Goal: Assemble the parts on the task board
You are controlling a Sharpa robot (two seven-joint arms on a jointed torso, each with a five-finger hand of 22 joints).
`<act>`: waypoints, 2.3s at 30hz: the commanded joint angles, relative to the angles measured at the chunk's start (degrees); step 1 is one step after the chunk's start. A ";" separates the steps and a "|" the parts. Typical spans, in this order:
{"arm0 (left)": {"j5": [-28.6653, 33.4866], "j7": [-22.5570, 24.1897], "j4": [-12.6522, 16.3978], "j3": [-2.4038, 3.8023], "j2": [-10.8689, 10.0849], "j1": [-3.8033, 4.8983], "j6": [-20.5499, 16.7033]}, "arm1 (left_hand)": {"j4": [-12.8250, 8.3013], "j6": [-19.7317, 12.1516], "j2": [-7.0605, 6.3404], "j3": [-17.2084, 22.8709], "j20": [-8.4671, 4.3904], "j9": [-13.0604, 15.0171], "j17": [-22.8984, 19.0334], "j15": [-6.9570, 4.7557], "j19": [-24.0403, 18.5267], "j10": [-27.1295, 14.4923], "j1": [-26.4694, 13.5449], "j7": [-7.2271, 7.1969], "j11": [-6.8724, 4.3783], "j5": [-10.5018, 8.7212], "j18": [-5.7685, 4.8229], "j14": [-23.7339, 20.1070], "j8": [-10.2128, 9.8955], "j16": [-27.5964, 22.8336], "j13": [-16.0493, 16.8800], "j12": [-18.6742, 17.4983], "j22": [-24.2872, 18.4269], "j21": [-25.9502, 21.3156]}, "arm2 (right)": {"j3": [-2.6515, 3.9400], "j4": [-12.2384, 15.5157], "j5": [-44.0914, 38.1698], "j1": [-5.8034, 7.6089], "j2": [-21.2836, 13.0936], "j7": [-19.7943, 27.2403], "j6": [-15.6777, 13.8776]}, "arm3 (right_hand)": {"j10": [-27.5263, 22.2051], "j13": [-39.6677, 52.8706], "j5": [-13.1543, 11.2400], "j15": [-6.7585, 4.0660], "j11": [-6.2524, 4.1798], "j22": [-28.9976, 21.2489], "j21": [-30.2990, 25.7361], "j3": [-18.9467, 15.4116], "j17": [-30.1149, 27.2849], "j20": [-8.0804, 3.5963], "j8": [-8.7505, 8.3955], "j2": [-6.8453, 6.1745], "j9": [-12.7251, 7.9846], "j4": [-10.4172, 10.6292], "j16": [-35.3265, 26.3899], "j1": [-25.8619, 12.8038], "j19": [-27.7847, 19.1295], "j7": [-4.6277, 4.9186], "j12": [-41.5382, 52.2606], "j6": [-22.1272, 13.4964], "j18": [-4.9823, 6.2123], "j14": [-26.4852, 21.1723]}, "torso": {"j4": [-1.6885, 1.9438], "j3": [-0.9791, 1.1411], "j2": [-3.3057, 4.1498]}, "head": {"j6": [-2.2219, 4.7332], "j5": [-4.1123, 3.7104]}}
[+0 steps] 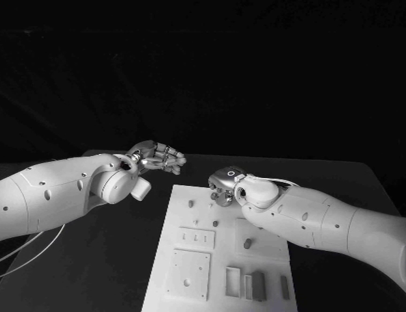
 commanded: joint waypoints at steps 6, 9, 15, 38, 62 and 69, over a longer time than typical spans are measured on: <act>-0.08 0.28 -0.06 0.06 -0.31 0.10 -0.17 | 0.06 -0.42 0.03 0.43 -0.06 -0.10 0.13 -0.03 0.43 -0.26 -0.60 1.48 0.31 0.04 0.89 0.36 -0.17 -0.34 -0.07 -0.37 0.11 -0.32 | 0.03 0.78 1.01 0.10 -2.10 0.64 -3.03 | -2.65 -0.21 0.05 0.36 2.22 1.20 0.35 -0.08 -0.15 0.13 -0.03 -0.85 -0.08 0.65 0.41 0.06 -0.43 0.06 -0.13 -0.12 2.58 -0.18 | -0.12 0.08 -0.07 | 0.16 0.02; -0.08 0.38 -0.02 0.06 -0.51 0.10 -0.26 | 0.06 -0.42 0.02 0.43 -0.06 -0.10 0.14 -0.03 0.43 -0.26 -0.60 1.48 0.31 0.04 0.89 0.36 -0.17 -0.35 -0.07 -0.38 0.11 -0.33 | 0.37 2.69 1.76 0.51 -3.96 0.69 -3.64 | -2.54 -0.26 0.09 0.34 2.19 1.22 0.45 -0.09 -0.19 0.11 0.10 -1.04 -0.10 0.77 0.56 0.10 -0.37 0.01 -0.01 0.00 2.58 -0.12 | -0.17 0.09 -0.07 | 0.23 -0.13; -0.08 1.07 0.26 0.05 -1.12 0.10 0.36 | 0.05 -0.41 -0.12 0.42 -0.05 -0.11 0.19 -0.02 0.42 -0.25 -0.61 1.48 0.31 0.03 0.88 0.35 -0.15 -0.41 -0.06 -0.39 0.13 -0.36 | 2.87 9.24 3.45 1.60 -10.15 0.22 -2.69 | -1.83 -0.35 -0.43 0.15 2.00 1.26 0.82 -0.30 -0.39 0.05 0.51 -2.08 -0.19 1.88 1.09 -0.39 -0.21 -0.29 0.58 0.37 2.58 0.04 | -0.34 0.05 -0.17 | 0.58 -0.75; -0.30 1.05 0.90 0.03 -2.42 0.09 0.18 | 0.09 -0.76 -0.58 0.51 -0.01 -0.27 0.51 0.02 0.40 -0.59 -0.81 1.62 0.50 0.03 0.85 0.33 -0.33 -0.73 -0.13 -0.71 0.23 -0.54 | 3.00 15.30 4.71 2.45 -18.24 -0.82 5.14 | -13.96 -4.92 -2.67 3.99 5.96 1.18 -0.72 -2.78 -1.53 2.00 -2.95 -8.34 -2.45 8.07 2.56 -5.71 -5.25 -7.25 -0.96 -10.47 2.58 -6.88 | -1.40 0.67 -0.13 | 0.25 -0.92; -0.60 0.83 0.03 0.01 -1.71 0.05 0.45 | 0.10 -0.93 -0.50 0.64 -0.01 -0.33 0.67 0.02 0.44 -0.71 -1.00 1.70 0.57 0.03 0.85 0.38 -0.41 -0.84 -0.15 -0.83 0.29 -0.60 | 2.10 10.18 4.86 0.73 -15.36 -0.83 8.40 | -17.90 -6.91 -2.68 5.13 7.11 1.12 -1.13 -3.28 -2.71 2.59 -2.67 -8.47 -2.41 9.16 3.55 -6.15 -6.64 -7.80 -0.97 -13.52 2.58 -8.98 | -1.42 0.46 -0.15 | -0.57 -1.05; -0.60 0.77 -0.02 0.01 -1.75 0.05 0.50 | 0.09 -0.98 -0.49 0.67 -0.02 -0.35 0.70 0.02 0.44 -0.74 -1.01 1.72 0.58 0.03 0.85 0.38 -0.43 -0.88 -0.15 -0.86 0.30 -0.62 | 1.97 9.18 4.78 0.44 -14.61 -0.67 8.49 | -18.90 -7.40 -2.69 5.43 7.41 1.11 -1.24 -3.53 -3.12 2.74 -2.81 -8.51 -2.47 9.39 3.82 -6.28 -6.91 -8.48 -0.82 -14.96 2.58 -9.46 | -1.29 0.51 -0.18 | -0.67 -1.10</act>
